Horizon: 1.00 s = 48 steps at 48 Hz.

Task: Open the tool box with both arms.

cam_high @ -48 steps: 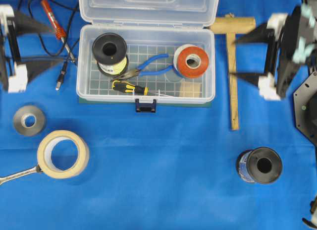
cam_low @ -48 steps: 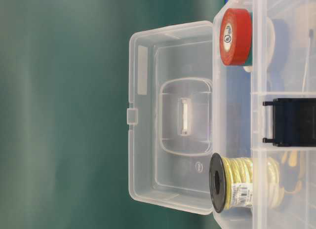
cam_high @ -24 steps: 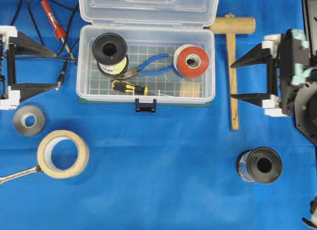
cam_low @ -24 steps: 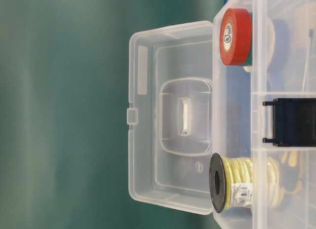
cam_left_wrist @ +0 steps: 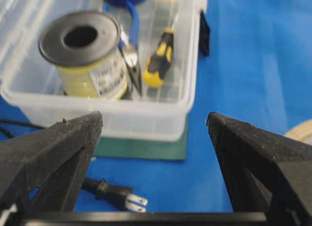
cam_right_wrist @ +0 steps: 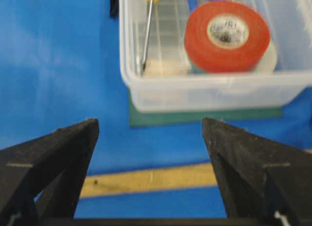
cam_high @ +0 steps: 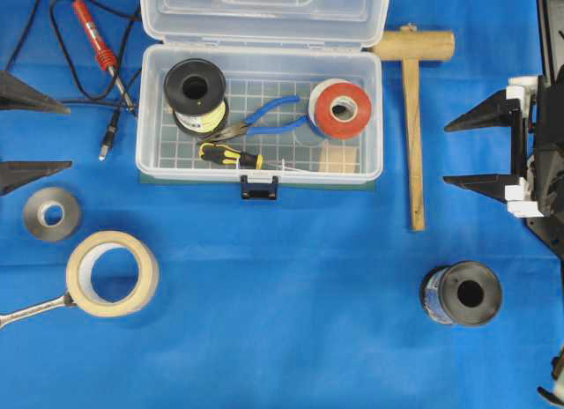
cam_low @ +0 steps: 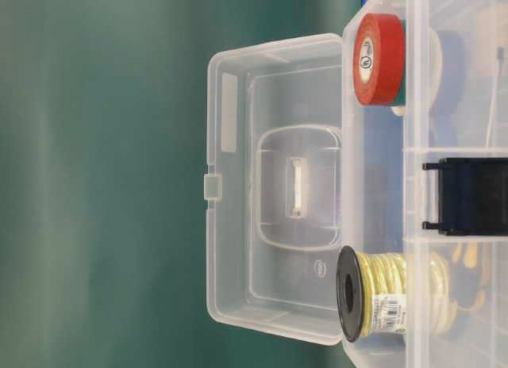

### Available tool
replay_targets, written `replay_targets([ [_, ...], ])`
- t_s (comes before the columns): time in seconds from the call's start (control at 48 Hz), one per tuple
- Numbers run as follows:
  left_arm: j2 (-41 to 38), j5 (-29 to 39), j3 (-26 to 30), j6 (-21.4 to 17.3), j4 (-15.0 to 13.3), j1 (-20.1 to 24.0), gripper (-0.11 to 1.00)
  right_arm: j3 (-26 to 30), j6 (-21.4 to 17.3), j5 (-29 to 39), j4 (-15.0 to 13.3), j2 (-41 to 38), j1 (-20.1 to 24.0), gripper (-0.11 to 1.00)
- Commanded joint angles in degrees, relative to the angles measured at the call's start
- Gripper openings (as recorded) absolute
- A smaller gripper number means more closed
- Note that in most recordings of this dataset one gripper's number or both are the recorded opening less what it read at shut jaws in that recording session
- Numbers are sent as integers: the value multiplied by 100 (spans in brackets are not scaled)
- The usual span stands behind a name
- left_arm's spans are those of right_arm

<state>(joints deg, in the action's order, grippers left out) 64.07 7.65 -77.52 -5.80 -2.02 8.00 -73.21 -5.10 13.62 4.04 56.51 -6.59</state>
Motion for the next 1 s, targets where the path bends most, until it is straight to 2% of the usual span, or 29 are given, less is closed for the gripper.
replay_targets([
  [0.0,-26,-70,62,9,0,-18,89,-44,-62,-229,18,-18,18,84],
  [0.979,-44,-70,44,-9,0,-26,89,-79,-62,-299,-18,-9,18,84],
])
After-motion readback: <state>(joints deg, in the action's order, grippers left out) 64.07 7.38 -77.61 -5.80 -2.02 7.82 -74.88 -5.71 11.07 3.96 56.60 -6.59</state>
